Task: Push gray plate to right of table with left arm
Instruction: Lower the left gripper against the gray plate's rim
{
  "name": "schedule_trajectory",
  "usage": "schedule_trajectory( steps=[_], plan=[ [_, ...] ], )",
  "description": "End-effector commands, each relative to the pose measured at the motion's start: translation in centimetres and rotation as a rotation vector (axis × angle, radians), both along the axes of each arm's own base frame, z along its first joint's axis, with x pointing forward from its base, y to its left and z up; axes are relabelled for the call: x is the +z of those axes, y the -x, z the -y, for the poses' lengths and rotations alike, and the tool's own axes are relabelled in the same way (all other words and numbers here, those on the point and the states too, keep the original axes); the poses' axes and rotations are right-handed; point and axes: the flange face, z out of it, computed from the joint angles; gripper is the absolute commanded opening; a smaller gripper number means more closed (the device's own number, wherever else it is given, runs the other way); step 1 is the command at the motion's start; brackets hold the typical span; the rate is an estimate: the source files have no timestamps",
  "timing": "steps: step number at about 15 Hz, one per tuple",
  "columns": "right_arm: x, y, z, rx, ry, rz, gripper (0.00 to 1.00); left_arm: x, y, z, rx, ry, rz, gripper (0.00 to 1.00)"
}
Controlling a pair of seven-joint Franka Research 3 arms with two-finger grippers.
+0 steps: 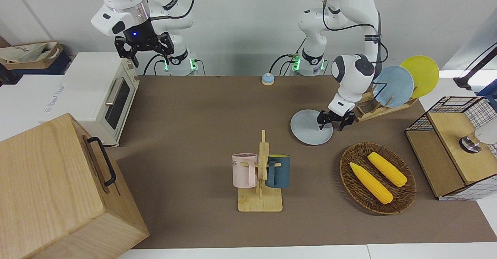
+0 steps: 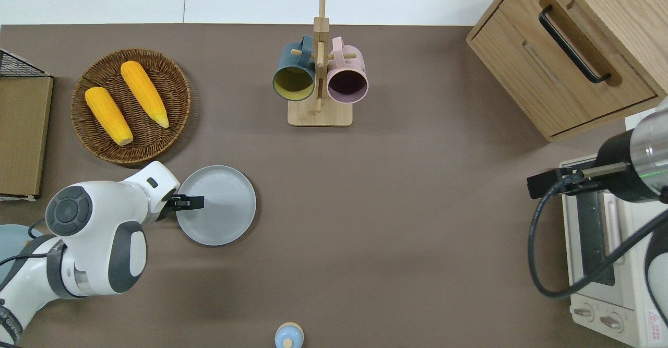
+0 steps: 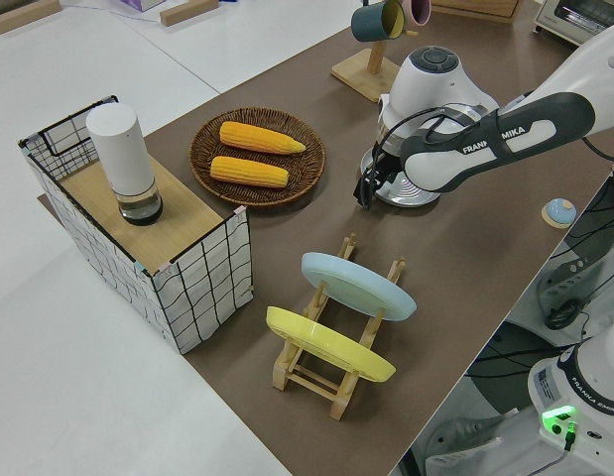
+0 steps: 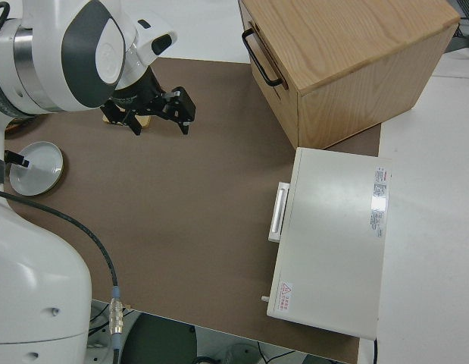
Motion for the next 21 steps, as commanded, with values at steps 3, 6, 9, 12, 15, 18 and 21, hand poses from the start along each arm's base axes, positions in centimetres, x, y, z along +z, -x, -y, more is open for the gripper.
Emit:
schedule_trajectory(
  steps=[3,6,9,12,15,18,21],
  plan=[
    [0.4,0.3,0.2,-0.004,-0.009,-0.003,0.983,-0.1,-0.4,0.2,0.003,0.007,0.019,0.39],
    [0.4,0.3,0.2,-0.004,-0.009,-0.003,0.983,-0.1,-0.4,0.2,0.003,0.007,0.019,0.00],
    [0.4,0.3,0.2,-0.004,-0.009,-0.003,0.983,0.0,-0.4,0.7,-0.006,0.007,0.021,0.00],
    [0.4,0.3,0.3,-0.006,-0.009,-0.005,0.983,0.0,-0.4,0.8,-0.008,0.007,0.021,0.00],
    [0.4,0.3,0.3,-0.007,-0.009,-0.005,0.983,0.0,-0.3,1.1,-0.007,0.008,0.019,0.00],
    [0.4,0.3,0.2,-0.006,-0.009,-0.003,0.983,-0.1,-0.1,2.6,0.012,0.013,0.010,0.00],
    [0.4,0.3,0.3,-0.006,-0.009,-0.003,0.983,-0.1,0.3,4.9,0.032,0.018,0.001,0.00]
  ],
)
